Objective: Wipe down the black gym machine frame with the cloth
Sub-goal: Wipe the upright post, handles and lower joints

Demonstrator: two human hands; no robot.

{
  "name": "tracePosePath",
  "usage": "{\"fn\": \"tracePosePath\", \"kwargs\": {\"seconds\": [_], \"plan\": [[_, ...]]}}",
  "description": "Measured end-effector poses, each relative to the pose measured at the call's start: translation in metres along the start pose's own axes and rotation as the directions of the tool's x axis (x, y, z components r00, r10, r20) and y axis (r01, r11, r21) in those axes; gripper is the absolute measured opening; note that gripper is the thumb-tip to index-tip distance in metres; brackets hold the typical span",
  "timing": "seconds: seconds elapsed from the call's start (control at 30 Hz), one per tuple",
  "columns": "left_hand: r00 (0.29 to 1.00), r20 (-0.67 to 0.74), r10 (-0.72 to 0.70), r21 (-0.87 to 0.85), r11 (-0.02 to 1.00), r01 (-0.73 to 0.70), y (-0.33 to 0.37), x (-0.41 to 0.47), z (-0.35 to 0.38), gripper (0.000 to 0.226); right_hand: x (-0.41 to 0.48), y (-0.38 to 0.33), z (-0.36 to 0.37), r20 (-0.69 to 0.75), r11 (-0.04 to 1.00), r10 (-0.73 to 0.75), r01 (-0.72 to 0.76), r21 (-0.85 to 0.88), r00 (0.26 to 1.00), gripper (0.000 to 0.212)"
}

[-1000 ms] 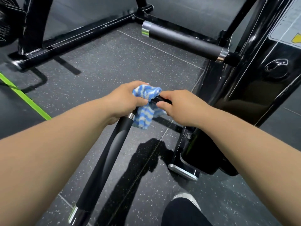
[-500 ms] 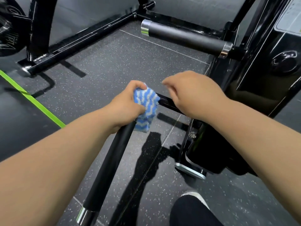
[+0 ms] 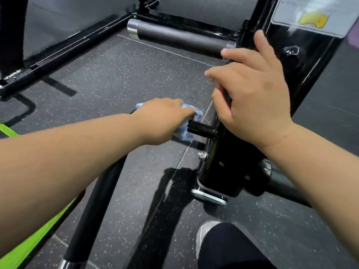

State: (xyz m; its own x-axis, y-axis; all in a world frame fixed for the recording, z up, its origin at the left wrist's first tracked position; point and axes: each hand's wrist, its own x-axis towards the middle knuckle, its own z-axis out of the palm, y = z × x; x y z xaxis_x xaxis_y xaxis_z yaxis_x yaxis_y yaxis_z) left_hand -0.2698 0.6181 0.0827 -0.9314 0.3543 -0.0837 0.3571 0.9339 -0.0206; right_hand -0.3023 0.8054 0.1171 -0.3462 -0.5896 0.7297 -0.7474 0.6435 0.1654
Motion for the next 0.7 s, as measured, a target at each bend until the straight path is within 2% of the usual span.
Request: {"fn": "tracePosePath", "kwargs": {"seconds": [0.07, 0.13, 0.3, 0.37, 0.47, 0.53, 0.6, 0.67, 0.7], "plan": [[0.994, 0.046, 0.095, -0.003, 0.995, -0.095, 0.019, 0.012, -0.005, 0.037, 0.003, -0.002, 0.002, -0.01, 1.0, 0.009, -0.009, -0.017, 1.0, 0.024], [0.991, 0.022, 0.133, -0.024, 0.991, -0.133, 0.038, 0.019, 0.0, 0.025, 0.005, -0.003, 0.003, -0.02, 0.999, 0.034, -0.035, -0.032, 0.999, 0.024], [0.996, -0.076, 0.047, -0.051, 0.997, -0.051, 0.035, 0.017, 0.006, 0.038, 0.003, -0.002, -0.001, -0.012, 0.999, 0.041, -0.041, 0.003, 0.999, 0.022], [0.999, -0.041, 0.005, -0.042, 0.999, -0.007, 0.013, 0.009, 0.007, 0.032, 0.001, -0.001, -0.003, 0.036, 1.0, 0.03, -0.03, 0.009, 0.999, 0.02], [0.986, 0.044, -0.162, -0.088, 0.982, 0.165, -0.028, -0.01, 0.002, 0.035, -0.004, 0.0, -0.004, 0.087, 0.998, 0.027, -0.022, -0.054, 0.996, 0.019], [0.931, 0.098, -0.353, -0.302, 0.88, 0.366, -0.042, -0.027, 0.002, 0.031, -0.007, -0.001, -0.003, 0.105, 0.997, 0.044, -0.036, -0.07, 0.994, 0.019], [0.821, 0.165, -0.547, -0.536, 0.649, 0.54, -0.042, -0.045, 0.011, 0.025, -0.005, -0.008, -0.003, 0.085, 0.996, 0.092, -0.091, -0.021, 0.992, 0.018], [0.736, 0.205, -0.645, -0.675, 0.451, 0.584, -0.034, -0.058, 0.026, 0.025, -0.003, -0.023, 0.001, 0.068, 0.983, 0.138, -0.145, 0.111, 0.988, 0.015], [0.714, 0.213, -0.667, -0.705, 0.401, 0.585, -0.03, -0.061, 0.03, 0.026, -0.003, -0.033, 0.003, 0.115, 0.971, 0.14, -0.159, 0.179, 0.983, 0.016]]}}
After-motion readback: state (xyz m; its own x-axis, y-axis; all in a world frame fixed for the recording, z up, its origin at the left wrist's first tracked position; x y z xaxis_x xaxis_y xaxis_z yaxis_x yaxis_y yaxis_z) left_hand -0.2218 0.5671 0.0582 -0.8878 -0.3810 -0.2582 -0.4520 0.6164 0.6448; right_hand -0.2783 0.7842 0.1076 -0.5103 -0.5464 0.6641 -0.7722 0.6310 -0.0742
